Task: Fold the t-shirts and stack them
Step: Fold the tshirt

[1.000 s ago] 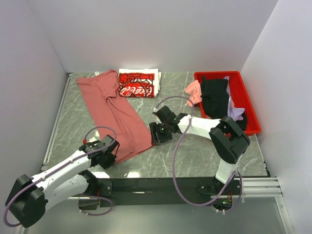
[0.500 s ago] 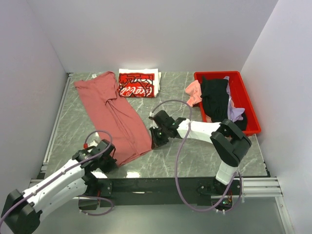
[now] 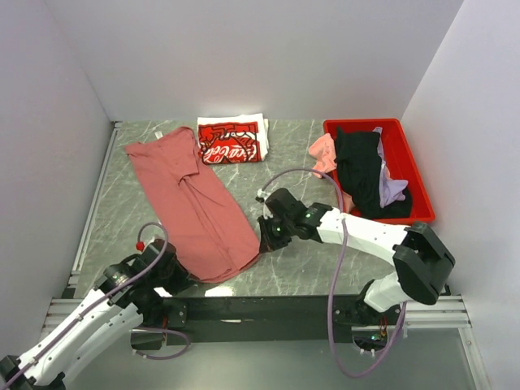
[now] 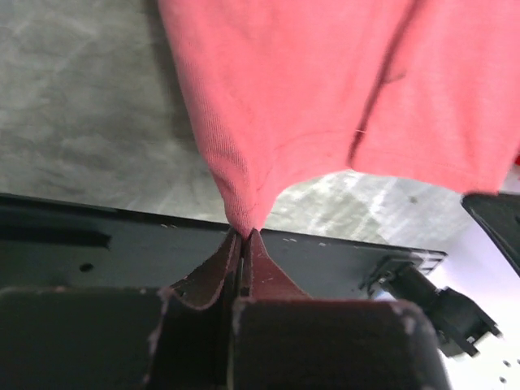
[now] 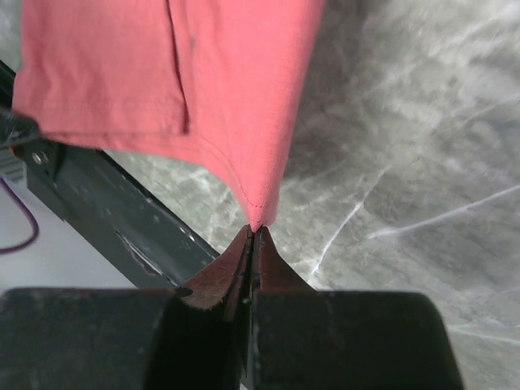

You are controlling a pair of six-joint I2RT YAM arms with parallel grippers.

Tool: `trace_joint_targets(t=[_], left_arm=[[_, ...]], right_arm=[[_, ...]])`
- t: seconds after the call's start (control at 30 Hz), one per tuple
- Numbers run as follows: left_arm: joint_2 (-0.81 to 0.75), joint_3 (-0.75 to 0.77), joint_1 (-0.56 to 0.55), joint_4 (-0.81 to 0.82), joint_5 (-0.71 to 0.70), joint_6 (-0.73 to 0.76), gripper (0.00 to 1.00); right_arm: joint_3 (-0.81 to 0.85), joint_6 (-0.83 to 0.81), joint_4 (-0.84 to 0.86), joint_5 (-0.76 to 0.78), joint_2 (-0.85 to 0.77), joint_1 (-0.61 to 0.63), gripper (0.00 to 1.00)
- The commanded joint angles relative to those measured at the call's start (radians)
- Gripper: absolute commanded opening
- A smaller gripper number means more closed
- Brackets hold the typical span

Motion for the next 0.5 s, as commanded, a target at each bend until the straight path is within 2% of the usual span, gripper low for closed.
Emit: trace_joint_targets(t=[0.0, 0.2, 0.47], left_arm=[[-0.009, 0.093, -0.003, 0.004, -0.055, 0.009, 0.01], [0.067, 0.142, -0.003, 0.088, -0.24, -0.027, 0.01], [0.231, 0.332, -0.001, 0.056, -0.491, 0.042, 0.01]], right_arm=[[0.092, 0.002, -0.03, 0.052, 0.004, 0.001, 0.0], [0.308, -0.029, -0.08, 0.123, 0.115, -0.02, 0.0], [0.609, -0.098, -0.202, 0.149, 0.274, -0.065, 0.0]])
